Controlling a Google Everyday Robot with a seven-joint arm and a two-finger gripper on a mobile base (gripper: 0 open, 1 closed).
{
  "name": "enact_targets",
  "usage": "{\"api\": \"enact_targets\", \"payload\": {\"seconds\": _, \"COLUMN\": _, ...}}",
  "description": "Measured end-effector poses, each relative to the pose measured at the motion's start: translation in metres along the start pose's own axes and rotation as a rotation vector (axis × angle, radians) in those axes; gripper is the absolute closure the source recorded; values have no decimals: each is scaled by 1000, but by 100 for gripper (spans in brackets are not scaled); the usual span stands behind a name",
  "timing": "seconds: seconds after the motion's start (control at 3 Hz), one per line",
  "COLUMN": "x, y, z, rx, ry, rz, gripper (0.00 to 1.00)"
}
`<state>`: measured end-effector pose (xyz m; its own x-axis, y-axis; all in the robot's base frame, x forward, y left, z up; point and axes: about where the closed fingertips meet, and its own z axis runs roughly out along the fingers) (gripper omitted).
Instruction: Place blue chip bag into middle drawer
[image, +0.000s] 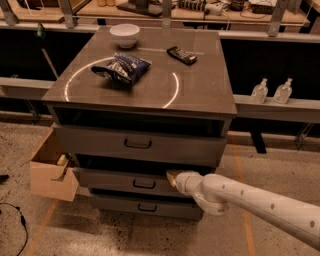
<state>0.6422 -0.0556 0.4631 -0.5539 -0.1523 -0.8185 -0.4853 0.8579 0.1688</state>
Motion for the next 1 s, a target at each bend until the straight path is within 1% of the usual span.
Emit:
{"api": "enact_targets", "payload": {"seconds": 0.67, "x": -1, "y": 0, "z": -1, "rx": 0, "ry": 0, "rz": 0, "gripper": 100}}
{"api": "enact_targets", "payload": {"seconds": 1.0, "x": -1, "y": 0, "z": -1, "rx": 0, "ry": 0, "rz": 0, "gripper": 83}}
